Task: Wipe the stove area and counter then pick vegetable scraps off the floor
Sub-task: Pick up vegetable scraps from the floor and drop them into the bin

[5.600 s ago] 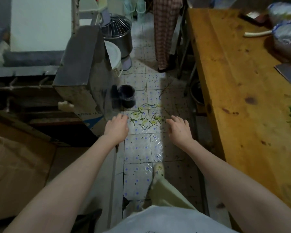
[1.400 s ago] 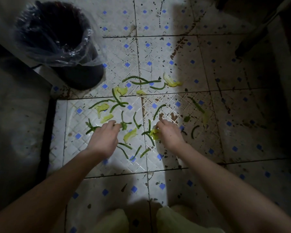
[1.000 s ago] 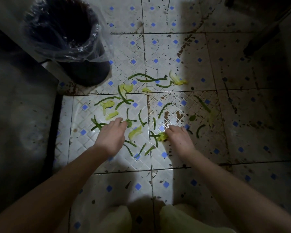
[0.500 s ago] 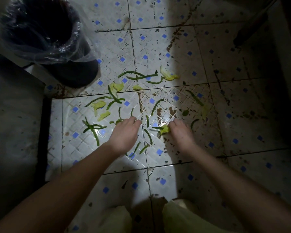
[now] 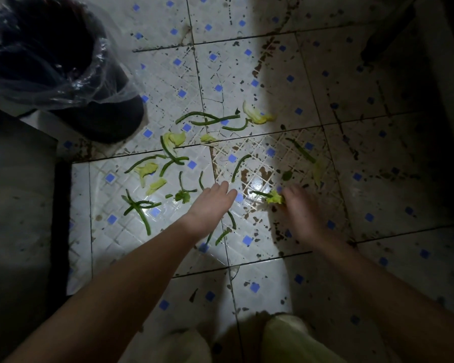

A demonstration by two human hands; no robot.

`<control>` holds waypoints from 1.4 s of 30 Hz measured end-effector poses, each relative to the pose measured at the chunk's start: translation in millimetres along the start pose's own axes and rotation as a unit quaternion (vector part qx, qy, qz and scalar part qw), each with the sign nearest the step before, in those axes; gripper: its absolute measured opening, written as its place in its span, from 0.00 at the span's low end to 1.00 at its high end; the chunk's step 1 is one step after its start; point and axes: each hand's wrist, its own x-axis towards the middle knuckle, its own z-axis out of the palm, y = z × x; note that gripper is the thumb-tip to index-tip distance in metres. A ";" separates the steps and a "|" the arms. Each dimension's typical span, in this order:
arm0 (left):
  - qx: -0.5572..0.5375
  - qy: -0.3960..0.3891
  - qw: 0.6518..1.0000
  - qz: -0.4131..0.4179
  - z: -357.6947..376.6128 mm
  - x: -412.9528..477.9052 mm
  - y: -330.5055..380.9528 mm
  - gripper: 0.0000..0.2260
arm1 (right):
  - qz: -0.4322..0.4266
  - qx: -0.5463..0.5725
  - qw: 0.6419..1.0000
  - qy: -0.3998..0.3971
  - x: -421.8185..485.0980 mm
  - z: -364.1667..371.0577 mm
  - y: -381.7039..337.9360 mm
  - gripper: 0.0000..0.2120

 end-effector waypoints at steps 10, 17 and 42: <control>0.042 -0.024 0.997 0.053 5.4 1.2 -0.6 0.21 | -0.004 -0.002 1.000 -0.005 -2.2 0.0 -3.1 0.16; 0.018 0.058 0.997 -0.042 -1.5 -3.9 -17.1 0.20 | 0.006 0.024 1.000 -0.011 -1.0 -4.7 -10.5 0.13; -0.265 0.101 0.933 -0.223 22.6 7.1 -18.8 0.22 | 0.008 0.029 0.999 -0.013 -4.4 -5.0 -10.6 0.17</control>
